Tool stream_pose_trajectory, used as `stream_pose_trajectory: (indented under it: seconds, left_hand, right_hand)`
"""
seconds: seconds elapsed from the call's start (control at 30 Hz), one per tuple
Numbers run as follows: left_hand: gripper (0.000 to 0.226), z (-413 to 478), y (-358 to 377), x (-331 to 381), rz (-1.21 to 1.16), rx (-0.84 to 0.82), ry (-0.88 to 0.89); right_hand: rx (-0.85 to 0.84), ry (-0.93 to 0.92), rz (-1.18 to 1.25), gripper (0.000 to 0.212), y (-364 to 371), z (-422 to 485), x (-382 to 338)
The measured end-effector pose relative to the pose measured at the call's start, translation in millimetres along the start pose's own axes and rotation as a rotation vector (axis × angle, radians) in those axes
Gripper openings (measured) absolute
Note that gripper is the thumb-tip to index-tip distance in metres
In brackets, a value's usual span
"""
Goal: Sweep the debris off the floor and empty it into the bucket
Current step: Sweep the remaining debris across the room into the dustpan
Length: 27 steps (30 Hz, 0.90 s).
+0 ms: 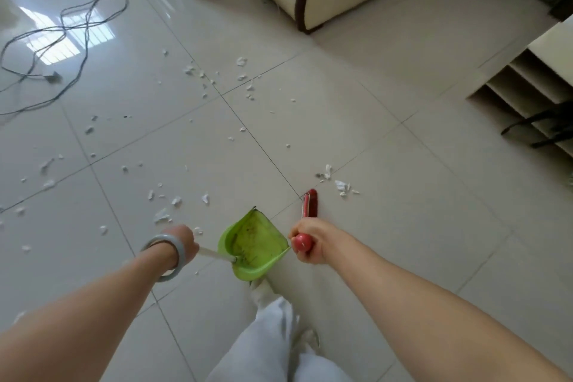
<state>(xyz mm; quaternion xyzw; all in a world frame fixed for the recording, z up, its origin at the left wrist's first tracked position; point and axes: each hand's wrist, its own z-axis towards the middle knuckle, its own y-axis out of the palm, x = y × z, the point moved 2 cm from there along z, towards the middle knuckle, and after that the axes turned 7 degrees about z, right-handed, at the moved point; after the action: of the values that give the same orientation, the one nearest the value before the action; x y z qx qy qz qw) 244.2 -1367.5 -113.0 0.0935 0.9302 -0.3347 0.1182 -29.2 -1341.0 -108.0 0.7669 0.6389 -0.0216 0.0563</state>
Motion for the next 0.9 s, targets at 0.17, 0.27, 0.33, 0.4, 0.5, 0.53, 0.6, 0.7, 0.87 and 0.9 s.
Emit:
stream_pose_trajectory:
  seconds: [0.17, 0.27, 0.33, 0.4, 0.5, 0.53, 0.6, 0.7, 0.87, 0.9]
  left_hand:
    - [0.027, 22, -27, -16, 0.032, -0.025, 0.01]
    - [0.027, 30, -37, -25, 0.029, -0.058, 0.004]
    - [0.032, 34, -40, -31, 0.023, -0.075, -0.014]
    - [0.032, 36, -47, -36, -0.002, -0.076, -0.046]
    - [0.033, 34, -59, -41, -0.046, -0.087, -0.104]
    - [0.033, 32, -65, -41, -0.064, -0.094, -0.122]
    - [0.03, 28, -74, -40, -0.094, -0.109, -0.157]
    - [0.022, 23, -87, -28, -0.167, -0.107, -0.21]
    - [0.038, 25, -107, 20, -0.277, -0.076, -0.285]
    - [0.037, 22, -115, 32, -0.277, -0.052, -0.3]
  right_hand:
    - [-0.035, -0.052, -0.081, 0.015, 47, 4, -41]
    - [-0.091, -0.042, -0.098, 0.015, 61, 11, -60]
    - [-0.12, -0.026, -0.11, 0.016, 64, 10, -72]
    - [-0.139, -0.021, -0.11, 0.021, 61, 11, -83]
    - [-0.127, -0.034, -0.15, 0.022, 51, 2, -96]
    - [-0.117, -0.046, -0.173, 0.022, 46, -2, -99]
    - [-0.084, -0.077, -0.208, 0.022, 31, -11, -104]
    - [-0.023, -0.13, -0.278, 0.021, -7, -26, -118]
    - [0.098, -0.18, -0.34, 0.019, -88, -41, -146]
    - [0.127, -0.182, -0.344, 0.019, -104, -42, -151]
